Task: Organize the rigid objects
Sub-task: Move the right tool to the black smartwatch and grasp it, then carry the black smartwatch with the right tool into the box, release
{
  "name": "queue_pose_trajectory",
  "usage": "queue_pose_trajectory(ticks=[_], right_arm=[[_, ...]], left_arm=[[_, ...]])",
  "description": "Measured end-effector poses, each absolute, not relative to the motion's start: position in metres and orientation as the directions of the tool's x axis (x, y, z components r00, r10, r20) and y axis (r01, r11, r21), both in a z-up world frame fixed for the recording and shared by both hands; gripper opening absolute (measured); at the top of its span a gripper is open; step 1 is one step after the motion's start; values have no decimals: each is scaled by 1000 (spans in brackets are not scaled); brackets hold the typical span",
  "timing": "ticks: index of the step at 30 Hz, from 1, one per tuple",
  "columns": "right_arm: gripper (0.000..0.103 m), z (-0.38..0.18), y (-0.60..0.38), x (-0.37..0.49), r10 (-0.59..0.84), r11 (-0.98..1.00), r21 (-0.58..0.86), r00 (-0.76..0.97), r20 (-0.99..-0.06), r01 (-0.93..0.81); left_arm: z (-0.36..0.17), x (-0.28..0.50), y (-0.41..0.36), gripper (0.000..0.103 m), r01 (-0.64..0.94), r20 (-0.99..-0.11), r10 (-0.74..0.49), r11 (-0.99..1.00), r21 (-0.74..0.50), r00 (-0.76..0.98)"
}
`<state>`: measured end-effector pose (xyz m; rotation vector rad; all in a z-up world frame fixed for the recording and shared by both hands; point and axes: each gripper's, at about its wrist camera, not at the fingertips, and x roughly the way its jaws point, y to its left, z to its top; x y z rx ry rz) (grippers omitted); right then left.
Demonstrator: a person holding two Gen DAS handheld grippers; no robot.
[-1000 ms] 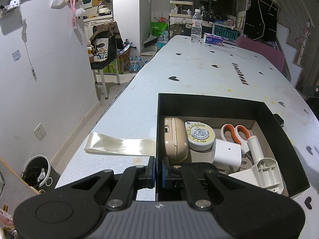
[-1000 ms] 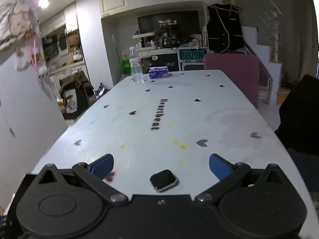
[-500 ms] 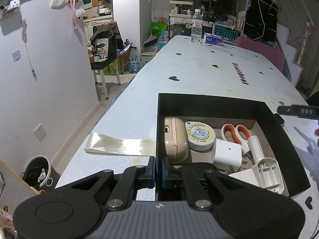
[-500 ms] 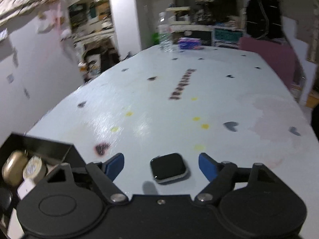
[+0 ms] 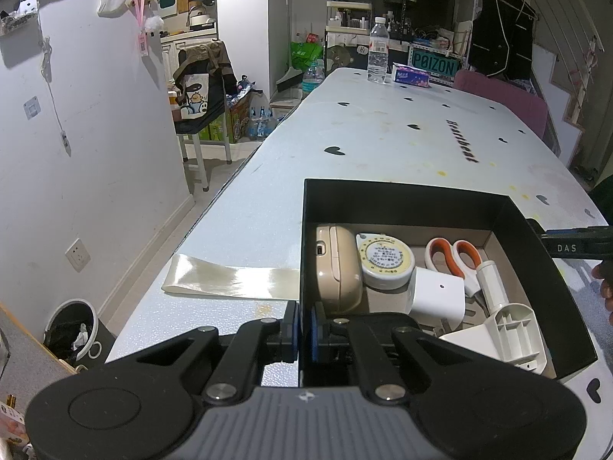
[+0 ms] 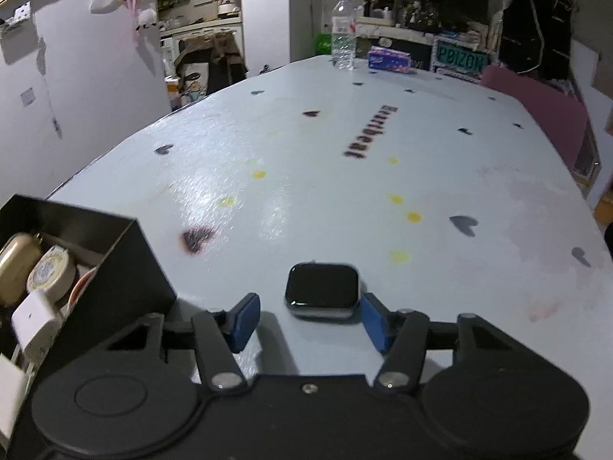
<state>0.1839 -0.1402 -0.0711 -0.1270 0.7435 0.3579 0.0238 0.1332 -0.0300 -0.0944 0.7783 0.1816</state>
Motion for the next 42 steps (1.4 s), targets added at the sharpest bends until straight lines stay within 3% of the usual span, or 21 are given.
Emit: queue_pose_trajectory(ticks=[4,8,10,11,12,16,22,31,36,42], right_arm=[[70,-72,-138,197,227,953,8,697,-680,-303],[70,-79,-136,208,212,962,24,693,-689,-271],[61,-78,-133,206,218,958,16,690,-690,-287],[49,-77,-132,204,230,954,19,685,-691,-301],[47,-75,-132,203,224,954,11,684,-694,-301],[47,-66,-133,195,178,965,-13,689,-703,-262],[47,-24,-138,168,221,970,66,740,-635,-233],[47,19,-99,116,450,889,191,719,-529,-416],[47,9,-56,109,581,803,289,575,-577,-522],[47,-13,-17,122,626,767,421,420,-657,-485]], left_arm=[[-30,24,133,6,-198,-705,128,980,-18,697],[-30,24,133,6,-198,-704,130,980,-15,698],[-30,24,134,6,-198,-705,130,980,-15,698],[-30,24,134,6,-198,-705,129,980,-17,698],[-30,24,133,6,-198,-705,130,980,-16,698],[-30,24,134,6,-197,-704,129,980,-16,698],[-30,23,134,6,-199,-704,127,980,-20,698],[-29,22,137,6,-205,-703,126,978,-28,700],[-29,22,137,6,-204,-703,126,978,-28,700],[-28,22,137,6,-204,-703,125,979,-30,701]])
